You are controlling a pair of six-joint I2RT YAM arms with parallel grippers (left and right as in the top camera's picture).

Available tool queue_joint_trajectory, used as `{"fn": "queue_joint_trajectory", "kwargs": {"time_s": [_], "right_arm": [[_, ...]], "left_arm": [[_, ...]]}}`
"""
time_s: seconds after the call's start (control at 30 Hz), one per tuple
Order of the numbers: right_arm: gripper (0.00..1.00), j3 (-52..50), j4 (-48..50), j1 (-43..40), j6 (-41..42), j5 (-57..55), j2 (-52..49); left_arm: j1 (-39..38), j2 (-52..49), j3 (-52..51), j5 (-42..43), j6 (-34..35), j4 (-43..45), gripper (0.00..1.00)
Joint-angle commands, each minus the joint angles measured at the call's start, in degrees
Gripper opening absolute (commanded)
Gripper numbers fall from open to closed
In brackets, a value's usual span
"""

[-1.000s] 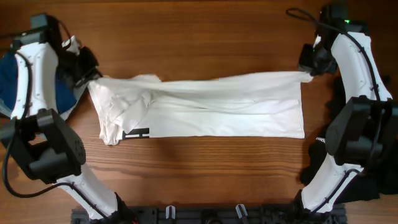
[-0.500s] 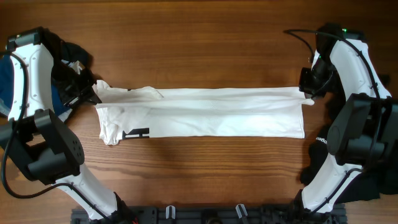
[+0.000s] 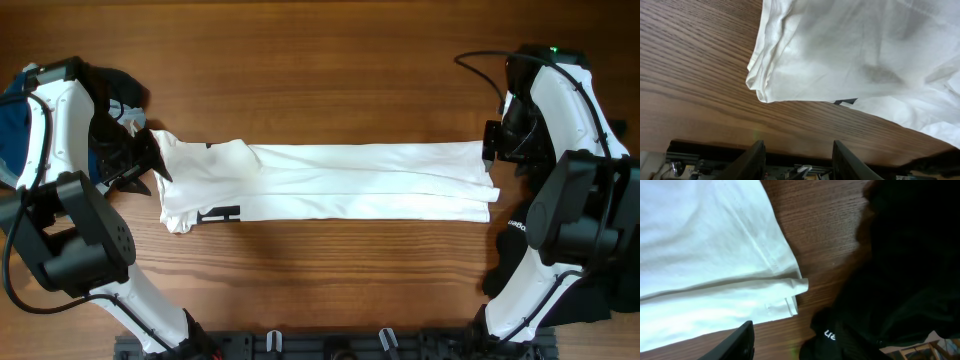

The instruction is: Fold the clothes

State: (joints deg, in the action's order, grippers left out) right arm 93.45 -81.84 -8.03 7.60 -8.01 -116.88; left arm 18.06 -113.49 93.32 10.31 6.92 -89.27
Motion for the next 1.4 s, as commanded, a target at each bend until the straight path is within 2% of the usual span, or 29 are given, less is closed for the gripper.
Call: {"fn": "queue_joint_trajectory", "kwargs": {"time_s": [0.0, 0.07, 0.17, 0.27, 0.33, 0.4, 0.53, 0.67, 0.83, 0.9, 1.07, 1.17, 1.2, 1.3, 1.37], "right_arm": [[0.62, -0.6, -0.2, -0.3, -0.2, -1.3, 1.2], [0.63, -0.6, 0.6, -0.3, -0.2, -1.0, 1.2], [0.63, -0.6, 3.5, -0.3, -7.8, 10.4, 1.2], [0.64, -0.6, 5.0, -0.2, -9.1, 14.5, 1.2], [0.67, -0.6, 5.1, -0.2, -9.2, 14.5, 1.2], [0.68, -0.6, 5.1, -0.2, -9.9, 14.5, 1.2], [0.69, -0.6, 5.1, -0.2, -10.2, 14.5, 1.2], [0.69, -0.6, 5.4, -0.2, -10.2, 14.5, 1.2], [0.69, -0.6, 5.4, -0.2, -10.2, 14.5, 1.2], [0.69, -0.6, 5.4, -0.3, -10.2, 14.5, 1.2], [0.69, -0.6, 5.3, -0.2, -10.2, 14.5, 1.2], [0.69, -0.6, 5.3, -0.2, -10.1, 14.5, 1.2], [0.69, -0.6, 5.2, -0.2, -10.2, 14.5, 1.2], [0.69, -0.6, 5.2, -0.2, -10.2, 14.5, 1.2], [0.68, -0.6, 5.2, -0.2, -10.2, 14.5, 1.2]], "left_arm": [[-0.3, 1.6, -0.3, -0.3, -0.4, 0.9, 0.43], [-0.3, 1.6, -0.3, 2.2, -0.2, 1.4, 0.42], [-2.5, 1.6, -0.3, 10.2, -0.3, 4.7, 0.42], [-7.1, 1.6, -0.3, 13.5, -0.3, 9.8, 0.43], [-11.3, 1.6, -0.3, 13.3, 0.2, 14.5, 0.52], [-15.0, 1.1, -0.3, 10.9, 3.6, 18.0, 0.57], [-20.2, 0.1, -0.6, 5.6, 11.6, 23.2, 0.60], [-23.2, 0.1, -2.2, 4.8, 15.1, 28.1, 0.61], [-25.4, 0.1, -7.5, 2.6, 18.5, 33.0, 0.55], [-25.9, 0.1, -9.7, -1.2, 20.6, 34.7, 0.54], [-25.8, 0.1, -11.7, -5.3, 20.8, 37.6, 0.52], [-25.8, 0.1, -11.7, -5.3, 20.8, 39.0, 0.34], [-25.9, 0.0, -11.7, -5.3, 20.8, 38.9, 0.33], [-26.4, 0.0, -12.6, -5.3, 20.8, 39.2, 0.40], [-26.8, 0.0, -14.1, -5.3, 20.8, 40.3, 0.41]]}}
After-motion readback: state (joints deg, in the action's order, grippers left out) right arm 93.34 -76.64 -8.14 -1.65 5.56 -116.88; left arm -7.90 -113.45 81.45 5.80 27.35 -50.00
